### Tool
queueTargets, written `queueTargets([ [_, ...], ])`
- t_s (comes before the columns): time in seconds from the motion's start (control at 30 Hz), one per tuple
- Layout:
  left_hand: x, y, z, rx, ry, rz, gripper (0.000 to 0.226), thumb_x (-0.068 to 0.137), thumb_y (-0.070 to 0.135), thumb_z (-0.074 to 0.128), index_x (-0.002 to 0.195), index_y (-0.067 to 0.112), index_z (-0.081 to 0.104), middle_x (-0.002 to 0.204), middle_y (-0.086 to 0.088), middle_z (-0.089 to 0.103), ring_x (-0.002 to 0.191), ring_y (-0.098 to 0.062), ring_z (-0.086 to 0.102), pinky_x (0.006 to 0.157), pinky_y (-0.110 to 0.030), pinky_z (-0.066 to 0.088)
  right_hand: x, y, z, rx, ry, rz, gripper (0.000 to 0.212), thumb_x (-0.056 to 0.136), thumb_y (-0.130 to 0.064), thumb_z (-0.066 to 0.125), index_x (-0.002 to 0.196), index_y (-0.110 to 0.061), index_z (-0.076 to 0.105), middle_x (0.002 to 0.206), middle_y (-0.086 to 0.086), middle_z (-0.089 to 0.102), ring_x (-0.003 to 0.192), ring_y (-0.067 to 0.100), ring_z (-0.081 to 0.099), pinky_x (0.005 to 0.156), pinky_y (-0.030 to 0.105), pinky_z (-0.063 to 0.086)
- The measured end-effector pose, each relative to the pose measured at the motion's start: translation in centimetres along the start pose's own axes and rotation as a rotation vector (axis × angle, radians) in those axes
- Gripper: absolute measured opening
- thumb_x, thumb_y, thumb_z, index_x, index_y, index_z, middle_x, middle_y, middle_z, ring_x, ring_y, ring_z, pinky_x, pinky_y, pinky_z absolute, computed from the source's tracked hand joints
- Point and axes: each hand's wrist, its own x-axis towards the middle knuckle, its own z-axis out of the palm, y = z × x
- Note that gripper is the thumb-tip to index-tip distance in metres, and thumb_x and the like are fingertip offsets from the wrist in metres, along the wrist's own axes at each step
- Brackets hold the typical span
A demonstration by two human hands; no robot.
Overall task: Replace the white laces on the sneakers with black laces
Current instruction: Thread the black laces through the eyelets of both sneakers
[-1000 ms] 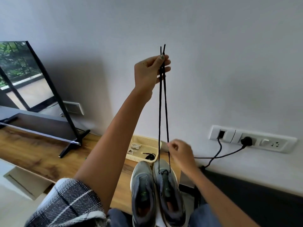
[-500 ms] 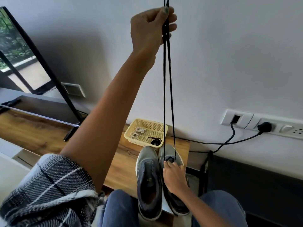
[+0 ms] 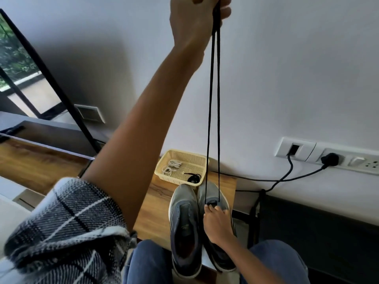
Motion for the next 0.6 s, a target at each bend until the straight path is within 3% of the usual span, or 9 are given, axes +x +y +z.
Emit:
queueTargets([
  [0.2,-0.3,-0.4,-0.2,-0.084,-0.009,-0.073,0.014,0.094,0.011,0.06,0.097,0.002,0.071,0.087,-0.011,0.073,0.075,-0.018,0.071,0.074,-0.033,0.057,-0.1,0.0,-1.1,0.066,-0.075,0.015,0.047,0.103,-0.025,0.028,0.147,-0.008,0.028,0.145,0.006,0.041,0.132,0.025,0.037,0.106,0.04,0.03],
  [0.23,-0.4,-0.2,-0.2,-0.102,-0.012,-0.097,0.014,0.095,0.011,0.059,0.096,0.003,0.07,0.087,-0.01,0.073,0.074,-0.017,0.071,0.073,-0.031,0.056,-0.1,0.0,-1.8,0.123,-0.094,0.018,0.041,0.102,-0.024,0.03,0.139,-0.01,0.041,0.135,0.005,0.048,0.125,0.025,0.042,0.105,0.04,0.032],
  [0.27,-0.6,-0.2,-0.3,-0.12,-0.019,-0.122,0.013,0.095,0.012,0.059,0.096,0.004,0.07,0.085,-0.008,0.072,0.073,-0.016,0.07,0.072,-0.03,0.056,-0.2,0.0,-2.7,0.198,-0.083,0.02,0.028,0.1,-0.023,0.034,0.115,-0.015,0.056,0.113,0.004,0.056,0.107,0.023,0.05,0.1,0.038,0.037],
  [0.3,-0.8,-0.1,-0.4,-0.136,-0.029,-0.14,0.013,0.095,0.013,0.059,0.096,0.006,0.07,0.084,-0.006,0.072,0.073,-0.015,0.07,0.072,-0.029,0.056,-0.3,-0.1,-4.0,0.281,-0.062,0.019,0.023,0.097,-0.02,0.036,0.084,-0.019,0.055,0.085,0.002,0.053,0.082,0.02,0.05,0.086,0.033,0.041],
  [0.33,-1.0,-0.1,-0.5,-0.147,-0.039,-0.155,0.013,0.095,0.013,0.059,0.096,0.007,0.07,0.084,-0.005,0.072,0.073,-0.015,0.07,0.073,-0.028,0.056,-0.5,-0.2,-5.6,0.355,-0.027,0.017,0.029,0.094,-0.018,0.037,0.066,-0.019,0.043,0.068,0.002,0.043,0.063,0.018,0.041,0.07,0.029,0.039],
  [0.37,-1.2,-0.1,-0.6,-0.155,-0.045,-0.166,0.013,0.096,0.014,0.058,0.096,0.007,0.07,0.084,-0.004,0.072,0.074,-0.014,0.07,0.074,-0.028,0.056,-0.7,-0.2,-7.4,0.427,0.011,0.007,0.032,0.092,-0.018,0.038,0.06,-0.018,0.04,0.061,0.002,0.041,0.054,0.017,0.037,0.06,0.028,0.033],
  [0.47,-1.9,0.2,-0.6,-0.18,-0.044,-0.182,0.014,0.096,0.014,0.058,0.099,0.006,0.07,0.085,-0.004,0.071,0.073,-0.014,0.07,0.076,-0.029,0.057,-1.9,-0.1,-15.0,0.622,0.252,-0.04,0.026,0.093,-0.023,0.046,0.077,-0.017,0.065,0.067,0.001,0.064,0.051,0.012,0.049,0.052,0.024,0.037],
  [0.6,-2.7,0.9,-0.6,-0.191,-0.041,-0.191,0.016,0.095,0.016,0.059,0.102,0.006,0.07,0.087,-0.003,0.071,0.074,-0.013,0.07,0.075,-0.028,0.057,-5.1,0.0,-27.9,0.986,0.928,-0.165,0.02,0.088,-0.029,0.055,0.079,-0.018,0.069,0.059,-0.004,0.061,0.055,0.017,0.057,0.056,0.029,0.046],
])
